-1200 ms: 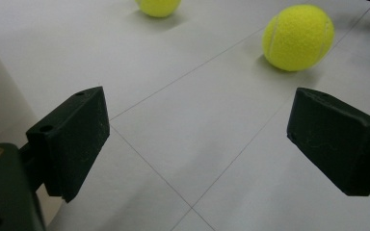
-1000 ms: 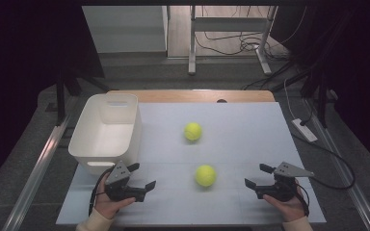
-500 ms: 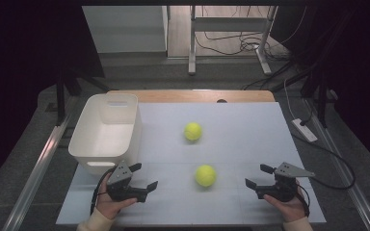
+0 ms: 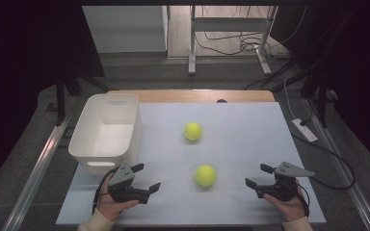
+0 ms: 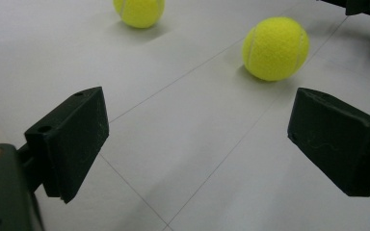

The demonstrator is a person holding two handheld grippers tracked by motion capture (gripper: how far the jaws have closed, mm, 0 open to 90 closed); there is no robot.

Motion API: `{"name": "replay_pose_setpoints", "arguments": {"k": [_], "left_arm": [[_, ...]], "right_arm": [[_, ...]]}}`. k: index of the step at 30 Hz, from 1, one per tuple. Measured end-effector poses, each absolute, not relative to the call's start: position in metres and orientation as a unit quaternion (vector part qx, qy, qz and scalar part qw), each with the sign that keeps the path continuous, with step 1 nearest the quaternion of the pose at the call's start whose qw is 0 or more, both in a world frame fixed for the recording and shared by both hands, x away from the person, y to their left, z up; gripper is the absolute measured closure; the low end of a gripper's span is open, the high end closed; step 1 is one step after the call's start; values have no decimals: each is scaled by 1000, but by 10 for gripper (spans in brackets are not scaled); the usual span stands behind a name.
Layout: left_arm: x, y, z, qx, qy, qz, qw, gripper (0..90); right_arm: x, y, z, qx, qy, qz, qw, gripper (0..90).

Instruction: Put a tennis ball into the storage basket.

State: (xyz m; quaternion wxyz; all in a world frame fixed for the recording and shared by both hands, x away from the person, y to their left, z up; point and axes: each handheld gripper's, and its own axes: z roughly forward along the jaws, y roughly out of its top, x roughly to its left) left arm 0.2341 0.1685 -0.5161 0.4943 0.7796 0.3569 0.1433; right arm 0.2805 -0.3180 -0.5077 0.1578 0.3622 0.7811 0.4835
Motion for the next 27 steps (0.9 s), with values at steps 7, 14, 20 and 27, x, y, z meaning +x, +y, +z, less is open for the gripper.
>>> {"name": "replay_pose_setpoints", "arguments": {"k": [7, 14, 20, 27], "left_arm": [[237, 161, -513, 782, 356, 144, 491, 84], [241, 150, -507, 787, 360, 129, 484, 80], [244, 143, -503, 792, 355, 131, 480, 83], [250, 135, -498, 798, 350, 128, 474, 87]], "right_arm": [[282, -318, -509, 361, 783, 481, 157, 125], [282, -319, -509, 363, 781, 484, 156, 125], [281, -319, -509, 363, 781, 482, 158, 125], [280, -320, -509, 366, 781, 481, 159, 126]]}}
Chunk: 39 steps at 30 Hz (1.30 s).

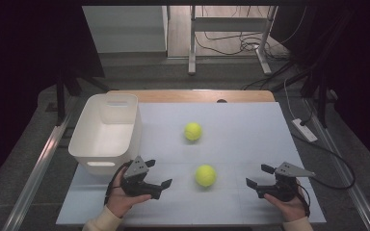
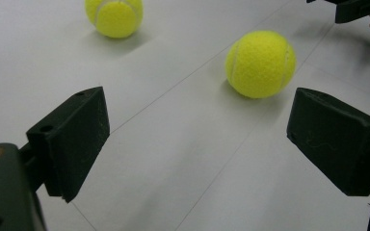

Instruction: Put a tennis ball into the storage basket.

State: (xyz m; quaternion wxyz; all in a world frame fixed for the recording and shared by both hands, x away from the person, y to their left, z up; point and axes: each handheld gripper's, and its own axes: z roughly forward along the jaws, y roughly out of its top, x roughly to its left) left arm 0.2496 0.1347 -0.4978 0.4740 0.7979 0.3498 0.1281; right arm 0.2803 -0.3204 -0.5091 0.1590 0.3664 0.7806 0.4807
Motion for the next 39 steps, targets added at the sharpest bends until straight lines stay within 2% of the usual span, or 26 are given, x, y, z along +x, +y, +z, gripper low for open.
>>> {"name": "replay_pose_setpoints", "arguments": {"k": [39], "left_arm": [[275, 92, -472, 823, 317, 94, 462, 79]], "right_arm": [[282, -321, -511, 370, 783, 474, 161, 129]]}}
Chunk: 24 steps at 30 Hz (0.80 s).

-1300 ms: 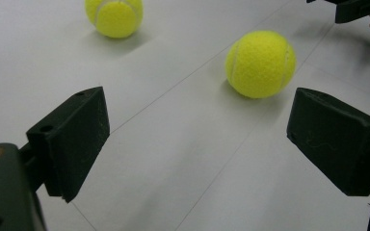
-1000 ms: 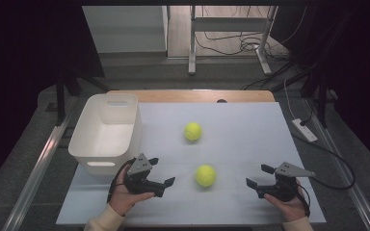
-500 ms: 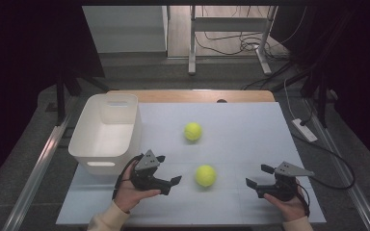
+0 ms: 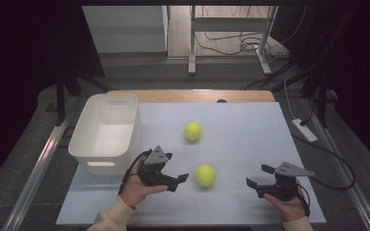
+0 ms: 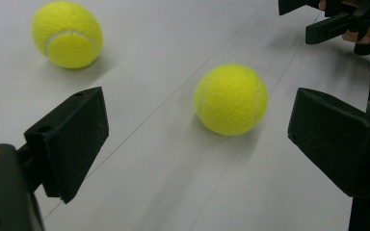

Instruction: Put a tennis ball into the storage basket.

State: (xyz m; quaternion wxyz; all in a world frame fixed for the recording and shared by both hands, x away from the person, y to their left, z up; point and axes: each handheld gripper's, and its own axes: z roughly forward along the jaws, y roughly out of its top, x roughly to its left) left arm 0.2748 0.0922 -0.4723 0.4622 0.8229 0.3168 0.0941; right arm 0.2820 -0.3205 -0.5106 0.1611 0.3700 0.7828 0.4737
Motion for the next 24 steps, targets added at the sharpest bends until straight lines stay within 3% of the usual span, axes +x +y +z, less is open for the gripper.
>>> {"name": "replay_pose_setpoints", "arguments": {"k": [24], "left_arm": [[291, 64, -471, 843, 300, 61, 442, 73]], "right_arm": [[282, -321, -510, 370, 781, 476, 165, 134]]}}
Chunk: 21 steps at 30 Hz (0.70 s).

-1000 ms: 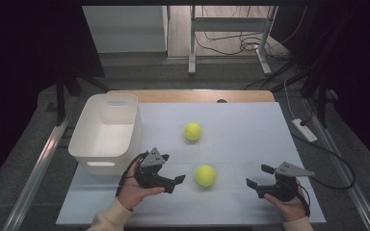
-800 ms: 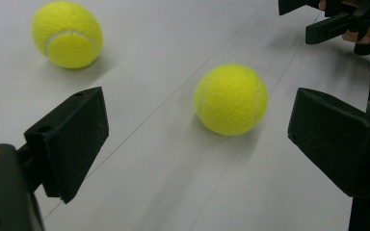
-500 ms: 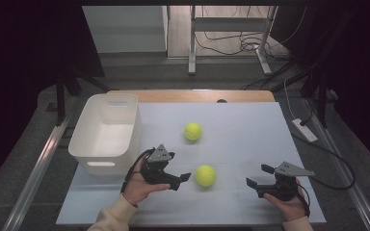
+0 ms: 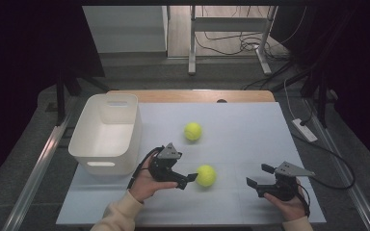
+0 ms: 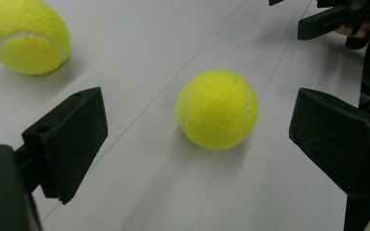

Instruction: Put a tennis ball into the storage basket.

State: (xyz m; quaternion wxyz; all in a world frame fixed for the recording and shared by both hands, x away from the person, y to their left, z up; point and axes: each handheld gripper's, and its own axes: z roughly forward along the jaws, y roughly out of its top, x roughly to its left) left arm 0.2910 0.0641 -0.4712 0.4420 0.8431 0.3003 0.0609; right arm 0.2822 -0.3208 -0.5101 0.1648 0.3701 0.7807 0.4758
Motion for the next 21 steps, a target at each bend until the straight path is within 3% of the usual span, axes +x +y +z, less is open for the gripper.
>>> {"name": "replay_pose_setpoints", "arguments": {"k": [21], "left_arm": [[307, 28, -476, 866, 278, 35, 415, 59]], "right_arm": [[283, -318, -512, 366, 786, 471, 165, 135]]}}
